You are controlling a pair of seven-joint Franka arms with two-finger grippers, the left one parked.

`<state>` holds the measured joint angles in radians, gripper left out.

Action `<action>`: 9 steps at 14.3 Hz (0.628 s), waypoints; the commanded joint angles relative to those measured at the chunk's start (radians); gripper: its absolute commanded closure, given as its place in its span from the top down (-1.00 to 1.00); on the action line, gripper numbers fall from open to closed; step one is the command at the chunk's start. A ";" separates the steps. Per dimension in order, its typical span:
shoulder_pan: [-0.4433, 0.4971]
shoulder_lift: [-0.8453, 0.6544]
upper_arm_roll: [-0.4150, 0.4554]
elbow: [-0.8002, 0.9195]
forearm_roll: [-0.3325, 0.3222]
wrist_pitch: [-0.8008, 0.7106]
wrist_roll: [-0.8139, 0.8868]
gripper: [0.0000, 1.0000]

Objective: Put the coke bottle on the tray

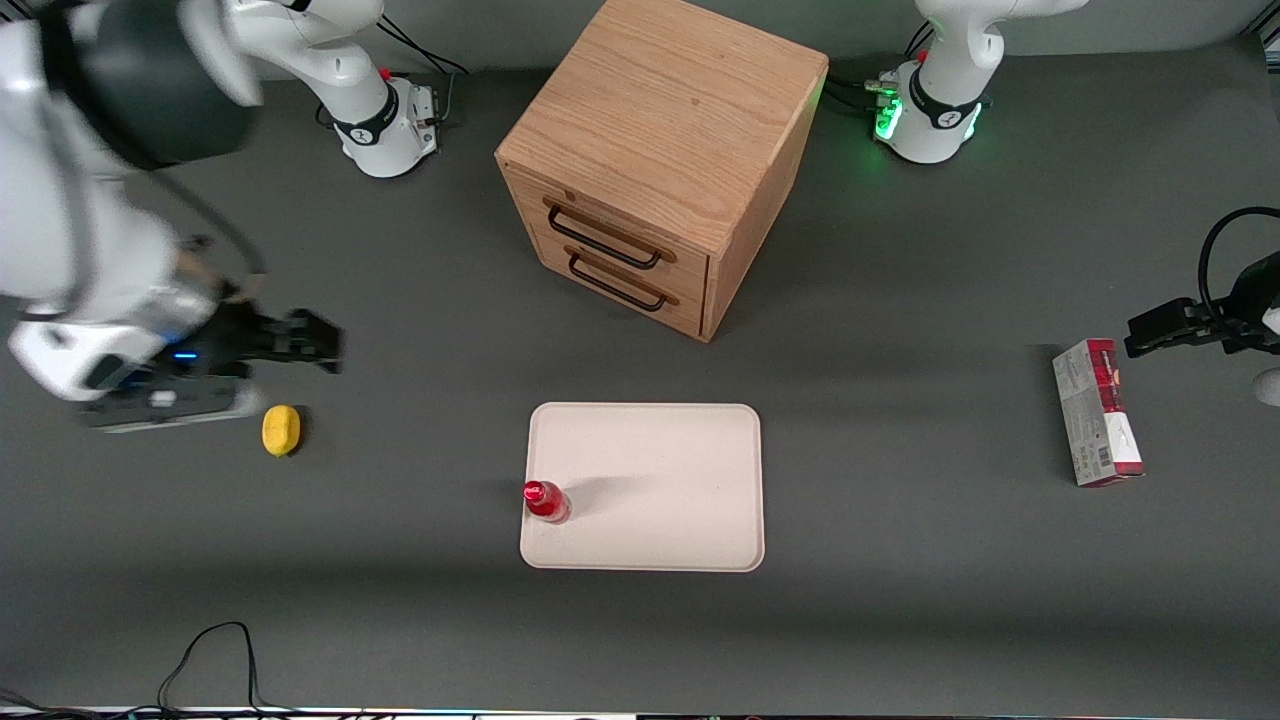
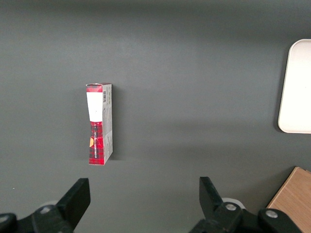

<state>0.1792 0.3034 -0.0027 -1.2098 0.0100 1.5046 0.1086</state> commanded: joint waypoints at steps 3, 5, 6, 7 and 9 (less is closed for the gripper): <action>-0.086 -0.243 -0.025 -0.398 0.031 0.189 -0.104 1.00; -0.106 -0.257 -0.026 -0.415 0.028 0.184 -0.124 1.00; -0.109 -0.260 -0.031 -0.424 0.025 0.184 -0.156 1.00; -0.112 -0.262 -0.045 -0.424 0.025 0.183 -0.161 1.00; -0.118 -0.260 -0.049 -0.415 0.025 0.178 -0.147 1.00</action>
<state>0.0689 0.0712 -0.0423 -1.5946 0.0208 1.6655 -0.0136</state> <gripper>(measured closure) 0.000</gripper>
